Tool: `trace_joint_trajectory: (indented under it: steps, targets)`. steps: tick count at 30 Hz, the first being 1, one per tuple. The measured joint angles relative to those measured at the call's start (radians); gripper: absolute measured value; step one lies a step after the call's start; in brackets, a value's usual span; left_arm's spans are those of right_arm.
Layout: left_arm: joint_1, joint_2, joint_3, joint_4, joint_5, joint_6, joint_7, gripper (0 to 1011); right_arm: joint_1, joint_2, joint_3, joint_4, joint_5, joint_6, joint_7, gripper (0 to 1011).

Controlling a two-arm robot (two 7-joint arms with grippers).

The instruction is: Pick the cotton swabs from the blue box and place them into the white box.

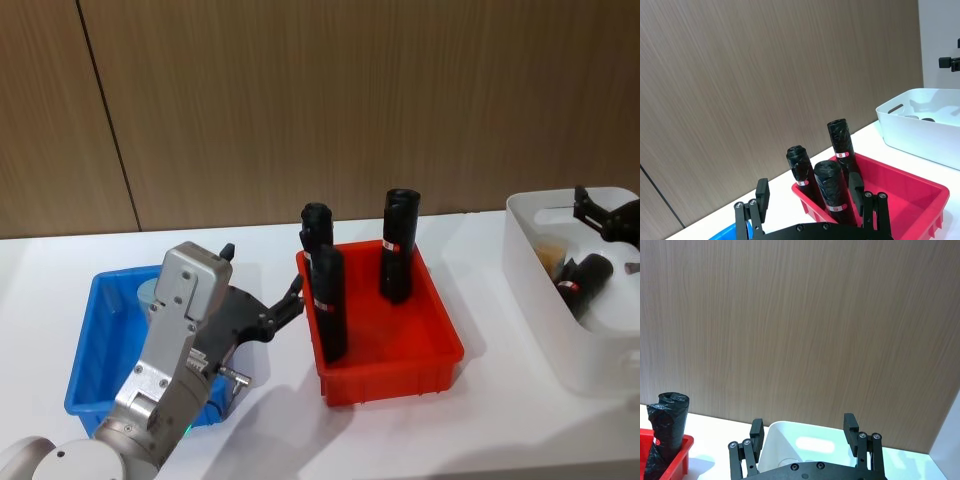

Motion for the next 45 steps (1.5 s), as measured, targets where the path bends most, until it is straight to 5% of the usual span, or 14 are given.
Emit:
trace_joint_trajectory:
  steps: [45]
  targets:
    - [0.0, 0.0, 0.0, 0.0, 0.0, 0.0, 0.0, 1004, 0.0, 0.0, 0.0, 0.0, 0.0, 0.0, 0.0, 1002]
